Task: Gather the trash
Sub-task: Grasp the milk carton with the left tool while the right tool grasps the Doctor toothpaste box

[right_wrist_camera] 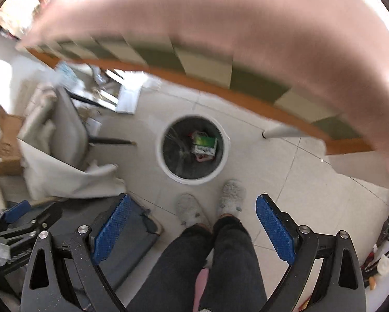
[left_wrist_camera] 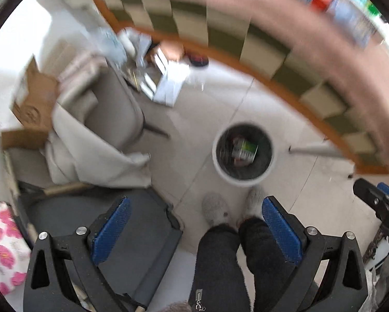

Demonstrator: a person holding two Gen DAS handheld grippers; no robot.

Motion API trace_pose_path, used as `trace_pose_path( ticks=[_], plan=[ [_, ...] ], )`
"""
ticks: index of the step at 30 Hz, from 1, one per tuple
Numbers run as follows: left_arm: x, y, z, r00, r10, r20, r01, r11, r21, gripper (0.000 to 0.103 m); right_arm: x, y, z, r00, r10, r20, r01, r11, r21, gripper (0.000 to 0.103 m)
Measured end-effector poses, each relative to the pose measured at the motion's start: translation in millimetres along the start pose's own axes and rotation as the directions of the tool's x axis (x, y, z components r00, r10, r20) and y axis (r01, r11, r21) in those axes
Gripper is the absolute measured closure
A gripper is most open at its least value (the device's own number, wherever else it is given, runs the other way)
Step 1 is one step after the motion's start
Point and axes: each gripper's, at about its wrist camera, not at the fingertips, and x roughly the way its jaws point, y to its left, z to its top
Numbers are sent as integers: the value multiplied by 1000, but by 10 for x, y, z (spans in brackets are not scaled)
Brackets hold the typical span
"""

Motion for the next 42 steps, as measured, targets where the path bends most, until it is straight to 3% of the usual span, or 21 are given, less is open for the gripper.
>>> trace_pose_path(
  ticks=[6, 10, 13, 17, 22, 25, 27, 28, 30, 31, 32, 33, 34, 38, 42],
  plan=[
    [-797, -139, 576, 990, -6, 138, 13, 999, -50, 0, -1069, -77, 554, 996, -20, 83, 25, 998, -64, 5],
    [-981, -357, 1103, 990, 8, 142, 8, 994, -111, 0, -1527, -195, 1144, 985, -108, 136, 125, 985, -120, 5],
    [-981, -541, 1547, 993, -25, 112, 43, 985, -166, 0, -1617, -343, 1704, 980, -151, 132, 169, 975, -144, 5],
    [-825, -802, 2092, 998, -43, 45, 53, 969, -241, 0, -1454, -536, 2541, 974, -202, 103, 219, 957, -192, 5],
    [-452, -982, 2595, 994, -101, -38, 84, 947, -310, 1, -891, -619, 3387, 972, -235, 21, 230, 925, -302, 6],
    [-183, -1011, 2789, 986, -140, -91, 96, 920, -381, 1, -514, -603, 3735, 967, -252, -29, 221, 896, -386, 20],
    [-24, -1012, 2861, 976, -179, -120, 113, 898, -425, 1, -329, -562, 3896, 962, -268, -52, 220, 872, -437, 20],
    [45, -1015, 2890, 972, -197, -131, 121, 889, -442, 3, -242, -540, 3963, 957, -284, -58, 226, 858, -461, 19],
    [158, -1022, 2921, 962, -229, -151, 133, 871, -472, 19, -168, -458, 4047, 937, -350, 3, 299, 797, -525, 19],
    [204, -1029, 2932, 957, -239, -162, 135, 866, -481, 22, -143, -425, 4088, 935, -354, 10, 301, 779, -550, 19],
    [241, -1037, 2941, 954, -250, -167, 141, 863, -486, 27, -139, -415, 4135, 934, -357, 14, 304, 773, -557, 26],
    [263, -1044, 2950, 954, -249, -168, 140, 863, -485, 41, -147, -412, 4170, 933, -359, 21, 308, 768, -561, 31],
    [278, -1053, 2958, 955, -243, -172, 135, 869, -477, 48, -158, -416, 4208, 938, -345, 10, 290, 773, -564, 32],
    [266, -1077, 3037, 966, -213, -149, 134, 899, -418, 51, -212, -464, 4341, 956, -290, -50, 211, 791, -574, 33],
    [193, -1141, 3191, 981, -158, -107, 115, 938, -328, 51, -92, -500, 4424, 946, -312, -87, 203, 780, -592, 33]
  ],
)
